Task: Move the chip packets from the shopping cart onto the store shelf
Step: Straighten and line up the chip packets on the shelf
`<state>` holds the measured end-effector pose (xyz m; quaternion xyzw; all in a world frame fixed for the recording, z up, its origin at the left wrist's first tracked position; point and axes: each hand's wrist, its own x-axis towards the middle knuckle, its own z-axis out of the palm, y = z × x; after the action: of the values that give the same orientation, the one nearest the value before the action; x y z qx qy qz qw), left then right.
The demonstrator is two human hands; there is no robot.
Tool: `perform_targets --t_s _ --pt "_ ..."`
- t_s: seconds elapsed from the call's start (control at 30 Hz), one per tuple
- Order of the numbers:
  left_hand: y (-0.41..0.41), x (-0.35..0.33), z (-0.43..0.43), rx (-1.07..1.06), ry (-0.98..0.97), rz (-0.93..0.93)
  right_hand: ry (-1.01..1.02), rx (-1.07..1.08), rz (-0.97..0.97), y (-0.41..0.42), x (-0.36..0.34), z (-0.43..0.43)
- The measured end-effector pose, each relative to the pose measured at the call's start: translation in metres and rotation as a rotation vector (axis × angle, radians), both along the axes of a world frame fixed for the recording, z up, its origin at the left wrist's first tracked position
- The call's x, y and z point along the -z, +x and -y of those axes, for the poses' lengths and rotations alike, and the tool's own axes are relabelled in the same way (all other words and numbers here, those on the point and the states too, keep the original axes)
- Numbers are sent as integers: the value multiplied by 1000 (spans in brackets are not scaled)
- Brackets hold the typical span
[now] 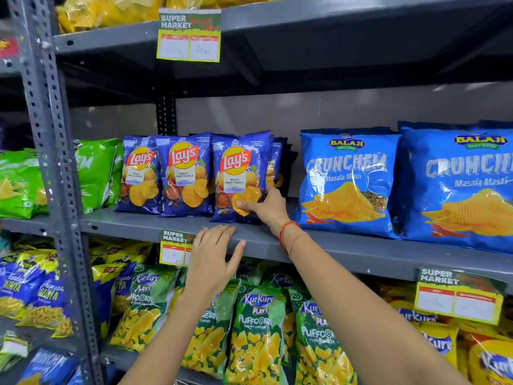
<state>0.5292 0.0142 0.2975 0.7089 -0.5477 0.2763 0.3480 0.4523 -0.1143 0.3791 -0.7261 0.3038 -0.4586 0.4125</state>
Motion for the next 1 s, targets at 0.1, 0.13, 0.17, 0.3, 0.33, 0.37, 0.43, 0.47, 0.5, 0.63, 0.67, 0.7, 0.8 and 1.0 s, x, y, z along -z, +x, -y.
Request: perform_targets --t_s 0.1,0.13,0.17,0.3,0.33,0.37,0.43,0.47,0.5,0.63,0.67,0.7,0.8,1.0 --pt "0 1 1 9 -21 -9 -63 29 48 6 -1 -2" --pt "-1 2 1 13 -30 -7 -78 38 43 8 -1 -2" --pt "-1 1 1 17 -37 -5 -99 51 23 10 -1 -2" --pt "1 3 3 24 -49 -5 -172 140 -158 11 2 -2" --pt "1 3 4 24 -50 -5 -158 143 -188 10 2 -1" --pt "1 4 4 25 -51 -5 -140 136 -208 9 3 -1" --pt "1 4 4 29 -51 -3 -121 122 -227 8 3 -1" --pt "2 4 4 31 -48 -1 -121 119 -228 7 3 -1" --pt "2 5 4 33 -45 2 -119 117 -224 7 3 -1" --pt "5 6 4 43 -48 12 -130 132 -166 1 4 -5" --pt "5 6 4 47 -61 10 -162 144 -149 -3 3 -7" --pt "4 5 4 51 -84 2 -211 162 -132 -9 2 -9" --pt "-7 -4 8 85 -176 -65 -405 235 -54 -35 -7 -19" --pt "-55 -53 43 377 -319 -250 -656 596 206 -111 -28 -8"
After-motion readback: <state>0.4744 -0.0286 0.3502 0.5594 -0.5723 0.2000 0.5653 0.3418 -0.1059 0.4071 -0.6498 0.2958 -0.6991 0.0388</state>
